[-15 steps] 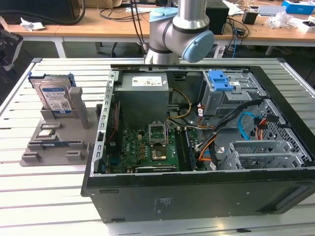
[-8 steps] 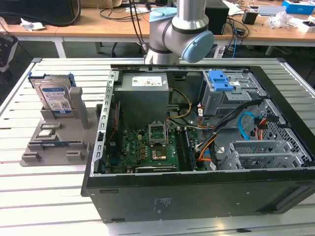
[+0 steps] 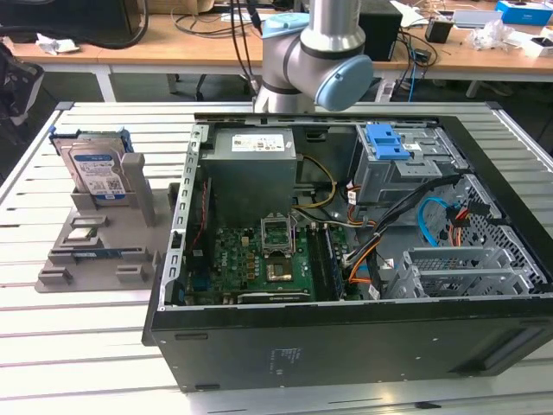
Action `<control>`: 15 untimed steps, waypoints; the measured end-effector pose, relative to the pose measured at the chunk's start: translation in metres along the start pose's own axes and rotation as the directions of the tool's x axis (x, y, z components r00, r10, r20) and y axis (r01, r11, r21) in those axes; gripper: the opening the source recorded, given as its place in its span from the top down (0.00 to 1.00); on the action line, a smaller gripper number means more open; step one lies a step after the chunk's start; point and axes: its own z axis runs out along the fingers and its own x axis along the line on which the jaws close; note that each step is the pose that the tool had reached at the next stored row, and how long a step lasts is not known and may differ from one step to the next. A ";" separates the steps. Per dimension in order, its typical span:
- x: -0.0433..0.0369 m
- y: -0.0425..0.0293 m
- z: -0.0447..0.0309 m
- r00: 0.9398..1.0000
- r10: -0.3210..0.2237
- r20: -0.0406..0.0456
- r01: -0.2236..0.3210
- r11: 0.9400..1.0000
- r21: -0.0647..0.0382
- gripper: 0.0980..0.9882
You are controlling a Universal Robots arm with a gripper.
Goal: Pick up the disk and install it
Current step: 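Reach for the disk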
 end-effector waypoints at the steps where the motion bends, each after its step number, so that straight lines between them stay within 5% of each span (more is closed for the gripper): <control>1: -0.0007 0.0030 0.0008 1.000 0.000 0.000 0.000 1.000 0.004 0.99; 6: -0.0020 0.0093 0.0029 1.000 0.000 0.001 0.000 1.000 0.014 0.99; 15: -0.0020 0.0093 0.0030 1.000 0.000 0.001 0.000 1.000 0.015 0.99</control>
